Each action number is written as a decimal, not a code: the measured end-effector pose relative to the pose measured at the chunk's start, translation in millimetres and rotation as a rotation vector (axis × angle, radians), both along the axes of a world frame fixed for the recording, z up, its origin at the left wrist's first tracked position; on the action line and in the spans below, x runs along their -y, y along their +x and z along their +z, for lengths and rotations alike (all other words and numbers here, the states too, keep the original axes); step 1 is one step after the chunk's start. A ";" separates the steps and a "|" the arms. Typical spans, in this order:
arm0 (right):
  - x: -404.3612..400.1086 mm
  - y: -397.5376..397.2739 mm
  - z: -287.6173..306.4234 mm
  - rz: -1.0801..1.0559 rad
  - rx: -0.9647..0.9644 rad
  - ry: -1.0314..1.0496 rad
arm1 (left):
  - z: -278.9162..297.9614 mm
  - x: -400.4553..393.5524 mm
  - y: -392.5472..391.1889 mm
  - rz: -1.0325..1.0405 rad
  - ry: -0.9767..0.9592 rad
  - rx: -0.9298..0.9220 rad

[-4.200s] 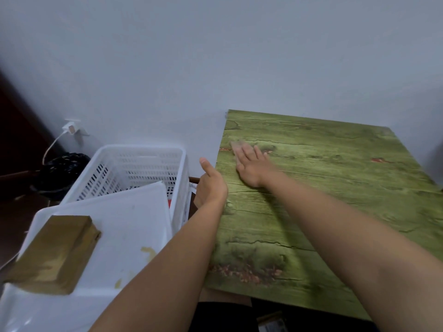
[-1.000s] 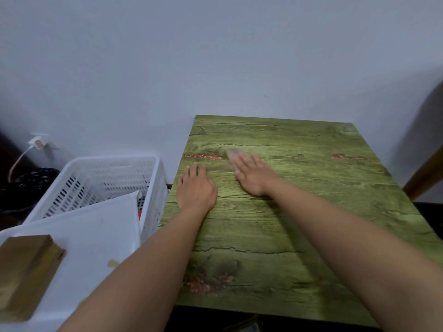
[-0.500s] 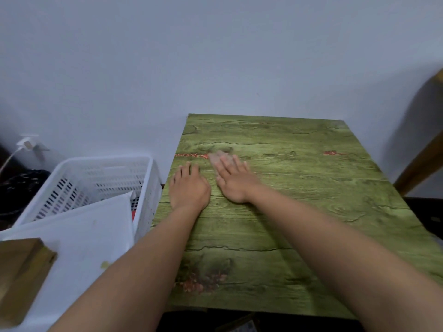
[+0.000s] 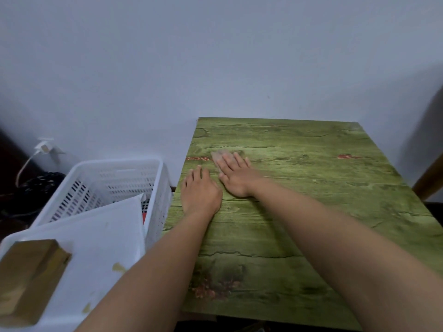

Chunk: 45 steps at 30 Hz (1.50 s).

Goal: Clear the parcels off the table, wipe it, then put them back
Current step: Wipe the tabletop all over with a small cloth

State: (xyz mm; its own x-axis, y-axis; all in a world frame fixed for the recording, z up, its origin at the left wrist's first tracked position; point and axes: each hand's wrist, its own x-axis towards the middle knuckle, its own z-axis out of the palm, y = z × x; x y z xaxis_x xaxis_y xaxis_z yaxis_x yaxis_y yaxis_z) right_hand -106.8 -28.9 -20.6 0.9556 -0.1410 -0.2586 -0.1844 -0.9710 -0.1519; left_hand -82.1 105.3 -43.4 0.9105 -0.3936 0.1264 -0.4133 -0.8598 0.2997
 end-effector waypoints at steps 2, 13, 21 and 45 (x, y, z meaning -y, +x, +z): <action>-9.6 2.7 -1.5 0.054 0.005 0.004 | 0.8 0.0 0.9 0.013 0.000 -0.014; 30.0 -30.1 -0.6 -0.096 0.024 0.001 | 2.3 -1.2 -0.2 0.007 -0.011 -0.007; 70.9 -66.7 -5.1 -0.300 0.055 0.008 | 1.7 -2.5 -0.4 -0.012 -0.006 -0.001; 8.1 -42.4 1.6 -0.074 -0.045 0.030 | 7.3 -2.0 1.1 0.039 -0.217 -0.026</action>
State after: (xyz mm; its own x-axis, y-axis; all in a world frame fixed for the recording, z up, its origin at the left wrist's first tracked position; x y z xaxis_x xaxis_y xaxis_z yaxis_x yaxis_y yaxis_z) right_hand -149.2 -37.0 -18.9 0.9302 -0.2025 -0.3061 -0.2630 -0.9495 -0.1712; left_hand -81.0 107.3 -36.1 0.9287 -0.3240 0.1804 -0.3705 -0.7894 0.4894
